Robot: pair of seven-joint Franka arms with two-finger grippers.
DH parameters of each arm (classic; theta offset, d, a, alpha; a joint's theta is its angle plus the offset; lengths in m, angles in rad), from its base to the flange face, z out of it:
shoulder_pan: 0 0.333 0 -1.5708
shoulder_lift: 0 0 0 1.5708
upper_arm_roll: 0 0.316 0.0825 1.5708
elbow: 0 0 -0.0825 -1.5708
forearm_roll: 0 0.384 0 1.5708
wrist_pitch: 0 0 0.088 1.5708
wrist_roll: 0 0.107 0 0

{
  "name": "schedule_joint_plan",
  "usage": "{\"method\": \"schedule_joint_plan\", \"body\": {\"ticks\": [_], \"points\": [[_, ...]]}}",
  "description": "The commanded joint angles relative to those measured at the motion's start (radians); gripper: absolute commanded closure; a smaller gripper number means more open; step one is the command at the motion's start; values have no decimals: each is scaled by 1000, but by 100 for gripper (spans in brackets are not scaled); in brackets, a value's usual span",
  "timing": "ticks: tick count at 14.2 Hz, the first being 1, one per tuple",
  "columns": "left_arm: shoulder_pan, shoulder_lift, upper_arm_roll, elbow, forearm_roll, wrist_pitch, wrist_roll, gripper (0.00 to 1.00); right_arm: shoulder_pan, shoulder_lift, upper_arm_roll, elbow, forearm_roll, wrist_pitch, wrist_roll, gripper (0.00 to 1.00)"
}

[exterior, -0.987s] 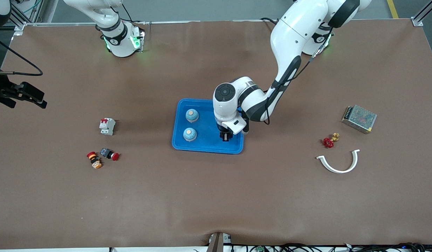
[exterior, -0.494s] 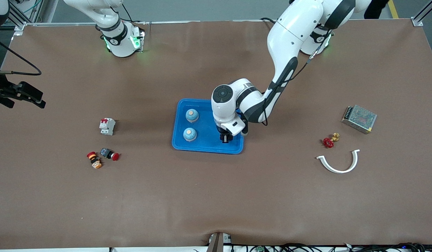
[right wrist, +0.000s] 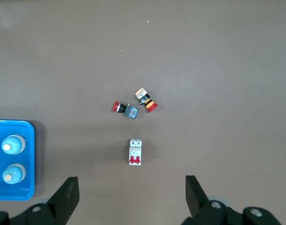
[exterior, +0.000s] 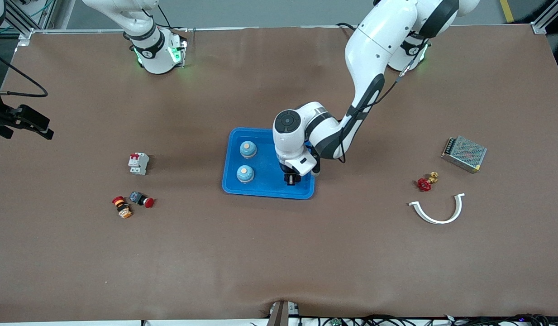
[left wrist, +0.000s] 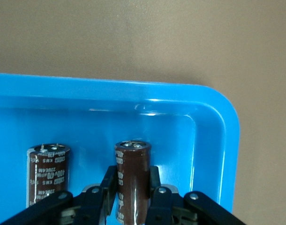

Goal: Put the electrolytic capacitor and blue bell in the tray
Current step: 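Lower the tall capacitor beside the other and open the left gripper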

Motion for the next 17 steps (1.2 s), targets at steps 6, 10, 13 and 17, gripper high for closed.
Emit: {"method": "schedule_joint_plan", "body": {"ticks": [6,10,13,17], "points": [[-13,18,12,42,31,-16,4,0,-32,0,14,27,7,-18,-8,0],[-4,-25,7,43,31,-88,16,0,-34,0,14,27,9,-20,-10,0],[10,-72,-2,43,19,-130,88,0,-34,0,14,29,9,-20,-8,0],[82,-147,-3,40,-63,-205,275,0,-34,0,14,29,9,-21,-8,0]]}}
